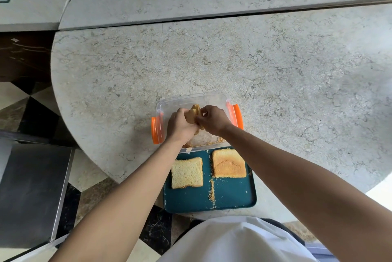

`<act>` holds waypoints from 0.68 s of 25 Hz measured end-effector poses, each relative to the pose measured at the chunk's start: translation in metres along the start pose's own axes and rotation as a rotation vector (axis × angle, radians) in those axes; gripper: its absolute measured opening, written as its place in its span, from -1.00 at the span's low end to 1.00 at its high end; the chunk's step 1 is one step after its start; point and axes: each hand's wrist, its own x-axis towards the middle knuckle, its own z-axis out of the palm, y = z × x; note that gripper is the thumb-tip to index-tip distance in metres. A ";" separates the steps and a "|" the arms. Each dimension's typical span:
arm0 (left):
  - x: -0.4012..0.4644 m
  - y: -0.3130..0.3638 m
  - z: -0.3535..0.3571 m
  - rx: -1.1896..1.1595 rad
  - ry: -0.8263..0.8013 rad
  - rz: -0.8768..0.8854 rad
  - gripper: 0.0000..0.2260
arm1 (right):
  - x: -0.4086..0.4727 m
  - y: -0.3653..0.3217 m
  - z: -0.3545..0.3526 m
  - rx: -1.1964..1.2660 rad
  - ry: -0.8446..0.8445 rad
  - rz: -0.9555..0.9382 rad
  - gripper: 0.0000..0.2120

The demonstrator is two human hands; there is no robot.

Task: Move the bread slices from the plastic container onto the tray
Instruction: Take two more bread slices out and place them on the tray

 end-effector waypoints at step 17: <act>0.000 -0.010 -0.006 0.262 0.148 0.112 -0.62 | -0.030 -0.019 -0.004 0.120 0.079 0.014 -0.74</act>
